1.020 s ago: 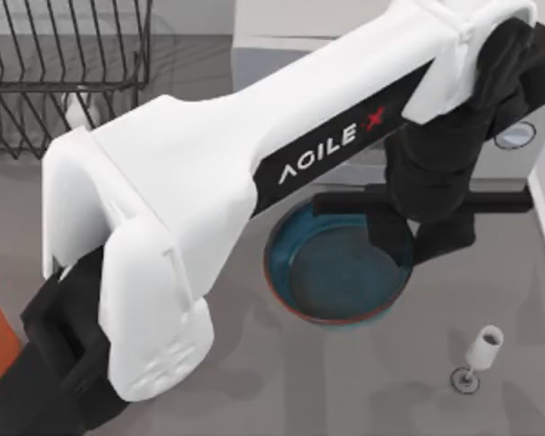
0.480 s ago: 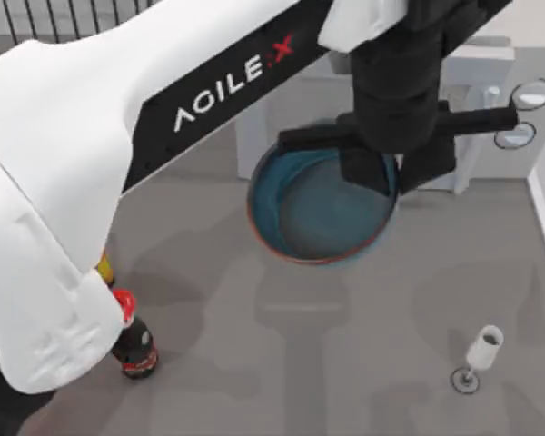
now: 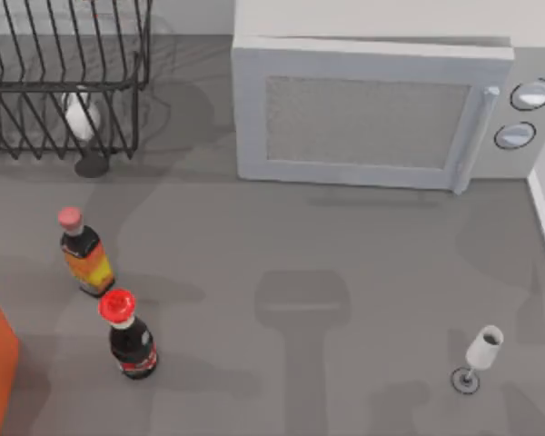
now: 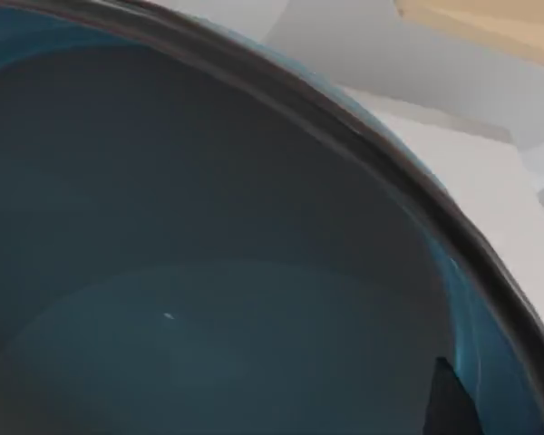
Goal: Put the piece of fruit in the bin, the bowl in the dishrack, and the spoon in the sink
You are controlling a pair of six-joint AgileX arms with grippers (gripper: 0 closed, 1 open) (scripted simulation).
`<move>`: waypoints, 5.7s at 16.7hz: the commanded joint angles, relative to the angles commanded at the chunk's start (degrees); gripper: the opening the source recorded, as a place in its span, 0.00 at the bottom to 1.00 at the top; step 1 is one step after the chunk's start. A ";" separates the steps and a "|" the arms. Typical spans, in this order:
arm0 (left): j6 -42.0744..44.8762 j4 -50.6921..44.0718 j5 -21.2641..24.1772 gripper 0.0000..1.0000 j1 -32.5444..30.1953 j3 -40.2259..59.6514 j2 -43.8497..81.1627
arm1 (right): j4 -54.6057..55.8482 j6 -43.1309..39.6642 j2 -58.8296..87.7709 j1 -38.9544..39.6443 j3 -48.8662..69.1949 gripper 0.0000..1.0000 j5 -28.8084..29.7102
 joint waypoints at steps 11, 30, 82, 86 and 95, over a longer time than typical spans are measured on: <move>29.46 35.01 9.19 0.00 34.47 -41.76 -34.85 | 0.00 0.00 0.00 0.00 0.00 1.00 0.00; 30.27 76.58 5.90 0.00 31.49 -47.80 -1.16 | 0.00 0.00 0.00 0.00 0.00 1.00 0.00; 29.45 66.04 -0.28 1.00 26.54 -87.49 -54.47 | 0.00 0.00 0.00 0.00 0.00 1.00 0.00; 29.34 56.57 -1.41 1.00 25.75 -98.01 -73.81 | 0.00 0.00 0.00 0.00 0.00 1.00 0.00; 29.73 48.80 -2.31 1.00 25.08 -106.59 -86.13 | 0.00 0.00 0.00 0.00 0.00 1.00 0.00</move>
